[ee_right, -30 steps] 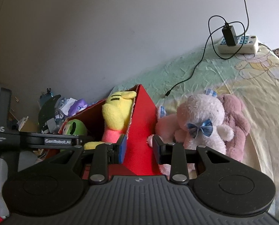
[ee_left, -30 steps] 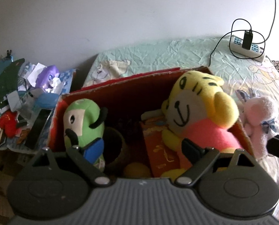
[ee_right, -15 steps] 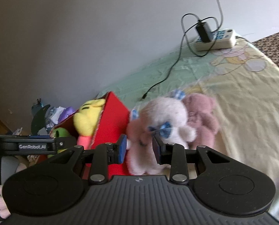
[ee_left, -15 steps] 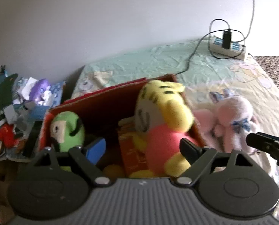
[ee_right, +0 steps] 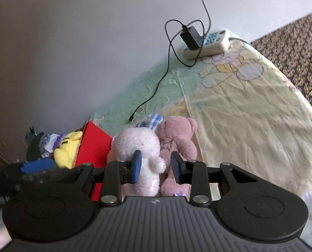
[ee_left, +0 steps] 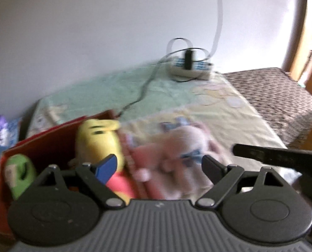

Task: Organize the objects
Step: 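Move the right gripper to the white bunny plush with blue bow, then close the right gripper on the white bunny plush and lift it, then carry the white bunny plush over the red box and lower it in, then press the white bunny down beside the tiger plush and open the right gripper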

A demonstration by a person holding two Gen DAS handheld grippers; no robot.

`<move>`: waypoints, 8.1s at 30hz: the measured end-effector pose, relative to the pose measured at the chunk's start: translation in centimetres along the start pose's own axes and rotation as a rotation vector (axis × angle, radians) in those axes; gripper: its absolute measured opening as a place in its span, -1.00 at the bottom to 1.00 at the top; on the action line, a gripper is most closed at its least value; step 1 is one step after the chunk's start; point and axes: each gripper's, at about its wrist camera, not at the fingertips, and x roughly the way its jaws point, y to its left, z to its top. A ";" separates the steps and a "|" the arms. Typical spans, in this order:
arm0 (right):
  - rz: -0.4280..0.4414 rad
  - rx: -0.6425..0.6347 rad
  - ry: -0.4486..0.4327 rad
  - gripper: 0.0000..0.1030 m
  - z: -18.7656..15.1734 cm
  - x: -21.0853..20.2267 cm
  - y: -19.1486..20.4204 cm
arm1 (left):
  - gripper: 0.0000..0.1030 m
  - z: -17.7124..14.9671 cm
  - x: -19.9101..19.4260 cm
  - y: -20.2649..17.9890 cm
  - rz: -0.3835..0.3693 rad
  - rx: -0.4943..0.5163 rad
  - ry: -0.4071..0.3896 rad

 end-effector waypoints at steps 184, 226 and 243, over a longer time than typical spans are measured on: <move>0.069 -0.193 0.229 -0.35 -6.5 15.3 18.9 | 0.94 -5.5 6.4 17.2 -0.084 -0.089 0.196; 0.132 -0.152 0.098 -0.37 -7.1 12.1 18.0 | 0.99 -5.7 5.7 16.8 -0.027 -0.118 0.209; 0.132 -0.173 0.087 -0.38 -7.3 11.6 17.8 | 0.99 -6.2 5.5 16.3 -0.006 -0.139 0.219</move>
